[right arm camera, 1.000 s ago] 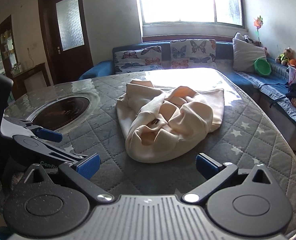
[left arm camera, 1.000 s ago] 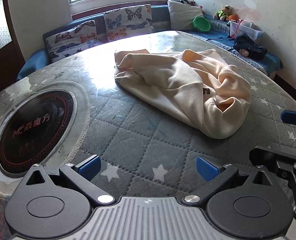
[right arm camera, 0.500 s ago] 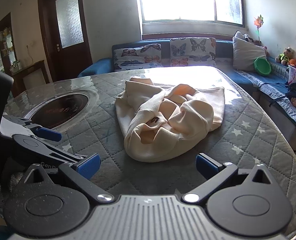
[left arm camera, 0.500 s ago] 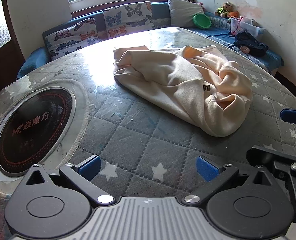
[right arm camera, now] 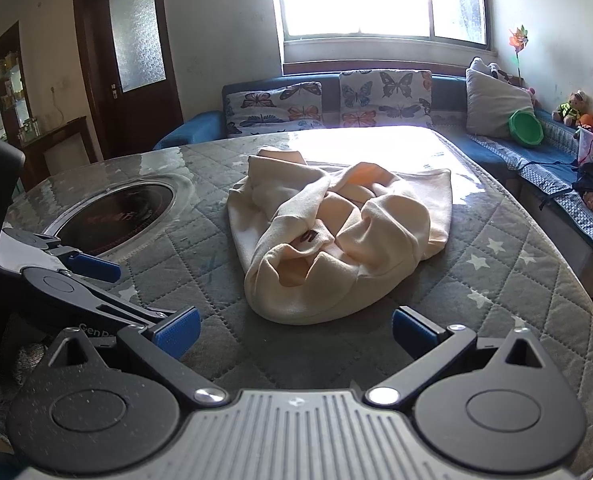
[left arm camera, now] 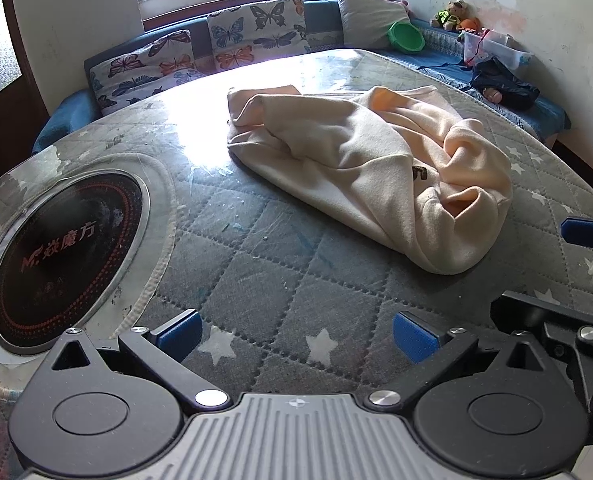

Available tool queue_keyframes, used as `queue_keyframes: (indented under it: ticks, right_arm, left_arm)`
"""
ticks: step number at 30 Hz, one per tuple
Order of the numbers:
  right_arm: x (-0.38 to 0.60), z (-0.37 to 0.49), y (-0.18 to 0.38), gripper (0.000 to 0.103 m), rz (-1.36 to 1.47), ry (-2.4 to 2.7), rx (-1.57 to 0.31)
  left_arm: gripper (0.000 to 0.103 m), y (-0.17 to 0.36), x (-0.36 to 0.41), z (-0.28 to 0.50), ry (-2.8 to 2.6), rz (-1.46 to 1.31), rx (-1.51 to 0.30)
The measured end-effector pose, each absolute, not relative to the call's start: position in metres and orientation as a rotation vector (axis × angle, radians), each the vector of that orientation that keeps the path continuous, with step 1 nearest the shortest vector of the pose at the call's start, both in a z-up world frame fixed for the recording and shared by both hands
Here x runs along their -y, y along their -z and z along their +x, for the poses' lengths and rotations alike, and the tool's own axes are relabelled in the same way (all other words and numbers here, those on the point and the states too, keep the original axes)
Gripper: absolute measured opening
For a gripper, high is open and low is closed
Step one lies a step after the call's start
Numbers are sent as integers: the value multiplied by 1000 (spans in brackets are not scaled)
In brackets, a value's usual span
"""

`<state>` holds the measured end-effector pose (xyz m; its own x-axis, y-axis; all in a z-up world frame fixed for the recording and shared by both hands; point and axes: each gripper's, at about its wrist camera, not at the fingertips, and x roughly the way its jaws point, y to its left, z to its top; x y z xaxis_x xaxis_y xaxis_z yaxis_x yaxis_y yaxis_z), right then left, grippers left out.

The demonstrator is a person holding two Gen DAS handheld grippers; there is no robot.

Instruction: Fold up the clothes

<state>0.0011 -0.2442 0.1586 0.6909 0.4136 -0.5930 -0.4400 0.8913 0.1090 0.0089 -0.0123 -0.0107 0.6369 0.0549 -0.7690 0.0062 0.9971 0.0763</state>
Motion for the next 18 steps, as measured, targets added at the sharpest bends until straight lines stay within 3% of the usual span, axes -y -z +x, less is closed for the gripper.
queue_keyframes:
  ticks: [18]
  right_arm:
    - [246,6,-156,103,-35,-474,-659]
  left_arm:
    - [103,13,14,14,-29,76,-895]
